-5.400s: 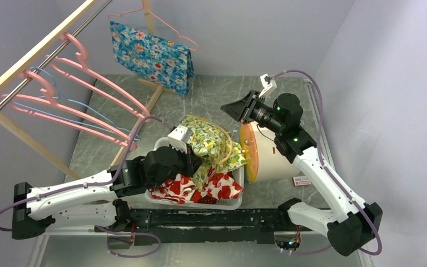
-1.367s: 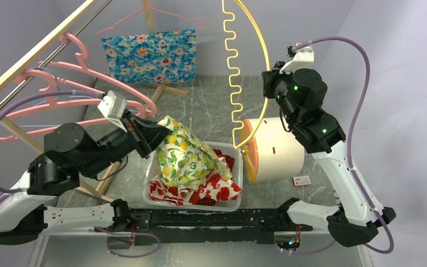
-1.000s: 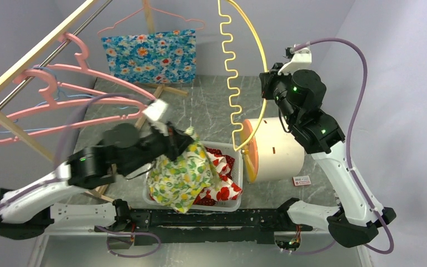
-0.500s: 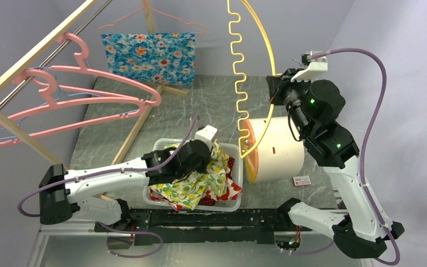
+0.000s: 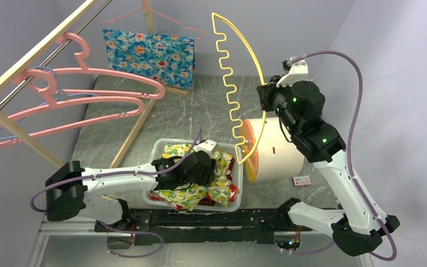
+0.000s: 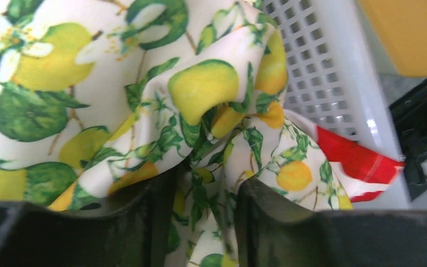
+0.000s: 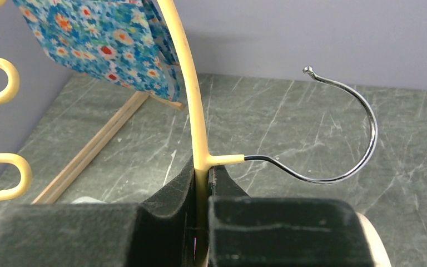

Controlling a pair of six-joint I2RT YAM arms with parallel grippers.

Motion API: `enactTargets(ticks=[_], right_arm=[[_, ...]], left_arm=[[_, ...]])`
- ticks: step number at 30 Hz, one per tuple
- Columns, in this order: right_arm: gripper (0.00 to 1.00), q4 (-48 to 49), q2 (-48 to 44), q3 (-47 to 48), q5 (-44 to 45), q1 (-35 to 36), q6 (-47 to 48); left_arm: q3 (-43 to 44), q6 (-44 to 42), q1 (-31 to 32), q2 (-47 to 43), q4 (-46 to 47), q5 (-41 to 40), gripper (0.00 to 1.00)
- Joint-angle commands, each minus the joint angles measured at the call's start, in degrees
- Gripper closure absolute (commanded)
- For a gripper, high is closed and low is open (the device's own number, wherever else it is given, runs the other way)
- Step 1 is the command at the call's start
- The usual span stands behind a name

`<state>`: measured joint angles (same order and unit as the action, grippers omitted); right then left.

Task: Remove the skirt from the hanger
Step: Place the skirt in the bin, then place the hanger at the clothesline.

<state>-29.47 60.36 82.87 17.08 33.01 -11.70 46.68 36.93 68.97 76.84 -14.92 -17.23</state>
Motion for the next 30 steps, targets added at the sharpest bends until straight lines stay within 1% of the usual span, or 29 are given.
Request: enactTargets(ticks=[1,2,3,4,7,9,12,15,17,21,26,28,30], right_arm=[[1.00,2.0,-1.7,-0.6,-0.5,0.0,1.7],[1.00,2.2,-2.0,-1.3,-1.0,0.0,2.3],[1.00,2.9,-2.5,-2.4,-1.4,0.0,2.9],[1.00,3.6,-3.1,-3.3,-1.6,0.0,3.4],[1.00,3.3,-3.7,-3.8,-1.7,0.1,4.4],[1.00,3.5,-4.1,-4.3,-0.3,0.4,6.1],[1.00,5.0,-5.7,-6.5,3.9,2.3,8.0],[1.00,3.9,-5.6,-5.8,4.9,2.9,8.3],[1.00,4.3,-5.9,-6.5,5.0,3.8,8.8],[1.00,5.1,-6.6,-9.5,6.0,5.5,11.0],[1.00,6.5,-6.7,-12.3,10.2,9.9,15.0],[1.00,5.9,-5.9,-12.0,9.4,11.2,15.6],[1.00,5.2,-5.1,-11.6,6.8,11.9,15.4]], left_arm=[[5.0,-0.6,-0.1,-2.1,-2.4,2.2,0.40],[5.6,-1.2,-0.1,-3.3,-2.7,2.4,0.28],[6.1,-1.6,0.0,-4.6,-2.9,2.5,0.21],[6.5,-2.0,0.0,-6.0,-3.2,2.5,0.15],[8.4,-3.4,0.0,-10.5,-4.3,4.1,0.00],[8.0,-4.9,-0.1,-13.6,-3.7,6.4,0.00],[5.7,-6.0,-0.1,-18.4,-1.6,7.7,0.00],[6.2,-5.4,-0.1,-21.4,-2.6,9.2,0.00],[6.5,-5.7,0.0,-23.2,-2.2,11.4,0.03],[4.6,-7.1,-0.1,-27.6,3.0,14.3,0.03],[4.6,-6.9,-0.1,-30.2,6.1,16.9,0.03],[5.6,-6.0,-0.1,-30.5,6.0,16.4,0.02],[7.1,-5.2,-0.1,-30.3,5.7,14.6,0.02]])
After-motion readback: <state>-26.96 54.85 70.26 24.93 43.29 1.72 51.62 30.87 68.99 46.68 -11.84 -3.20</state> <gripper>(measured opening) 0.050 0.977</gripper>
